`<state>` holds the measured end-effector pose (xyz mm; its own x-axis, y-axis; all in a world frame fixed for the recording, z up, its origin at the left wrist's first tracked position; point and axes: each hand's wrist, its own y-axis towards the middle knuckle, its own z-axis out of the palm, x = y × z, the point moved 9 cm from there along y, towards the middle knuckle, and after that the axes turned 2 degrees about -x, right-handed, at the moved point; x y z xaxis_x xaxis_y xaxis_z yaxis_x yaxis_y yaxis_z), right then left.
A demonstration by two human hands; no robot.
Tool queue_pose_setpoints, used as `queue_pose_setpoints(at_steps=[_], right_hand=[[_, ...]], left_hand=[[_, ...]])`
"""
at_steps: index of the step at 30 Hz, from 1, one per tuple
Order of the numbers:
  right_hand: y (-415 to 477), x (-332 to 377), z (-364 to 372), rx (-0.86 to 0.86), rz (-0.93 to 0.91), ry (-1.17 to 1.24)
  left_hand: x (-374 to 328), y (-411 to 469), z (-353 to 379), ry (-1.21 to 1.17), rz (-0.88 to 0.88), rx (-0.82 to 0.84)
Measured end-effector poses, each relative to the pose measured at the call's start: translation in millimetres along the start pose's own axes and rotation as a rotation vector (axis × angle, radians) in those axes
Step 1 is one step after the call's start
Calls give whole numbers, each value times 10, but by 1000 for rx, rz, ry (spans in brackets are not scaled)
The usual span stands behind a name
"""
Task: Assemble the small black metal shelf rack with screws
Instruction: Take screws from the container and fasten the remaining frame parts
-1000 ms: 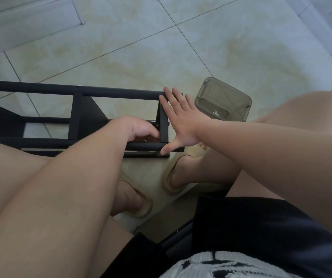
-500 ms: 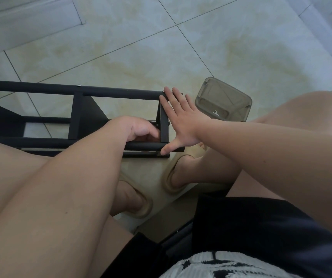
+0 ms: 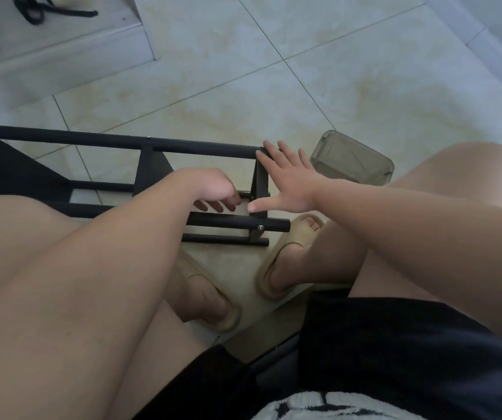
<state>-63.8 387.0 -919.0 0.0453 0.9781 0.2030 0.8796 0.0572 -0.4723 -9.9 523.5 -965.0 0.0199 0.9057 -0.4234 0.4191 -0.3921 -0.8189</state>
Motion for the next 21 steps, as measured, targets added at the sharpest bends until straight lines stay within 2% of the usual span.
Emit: queue_pose_setpoints(at_steps=[3, 8, 11, 15, 21], right_hand=[[-129, 164, 35, -23, 6, -31], [-433, 374, 193, -31, 46, 20], [-564, 365, 235, -106, 153, 127], [-684, 342, 311, -152, 230, 187], [-490, 197, 33, -251, 249, 75]], left_hand=[[167, -229, 15, 135, -80, 113], [336, -451, 14, 516, -163, 38], [514, -517, 50, 511, -263, -157], [432, -658, -82, 462, -201, -492], [159, -688, -305, 481, -96, -720]])
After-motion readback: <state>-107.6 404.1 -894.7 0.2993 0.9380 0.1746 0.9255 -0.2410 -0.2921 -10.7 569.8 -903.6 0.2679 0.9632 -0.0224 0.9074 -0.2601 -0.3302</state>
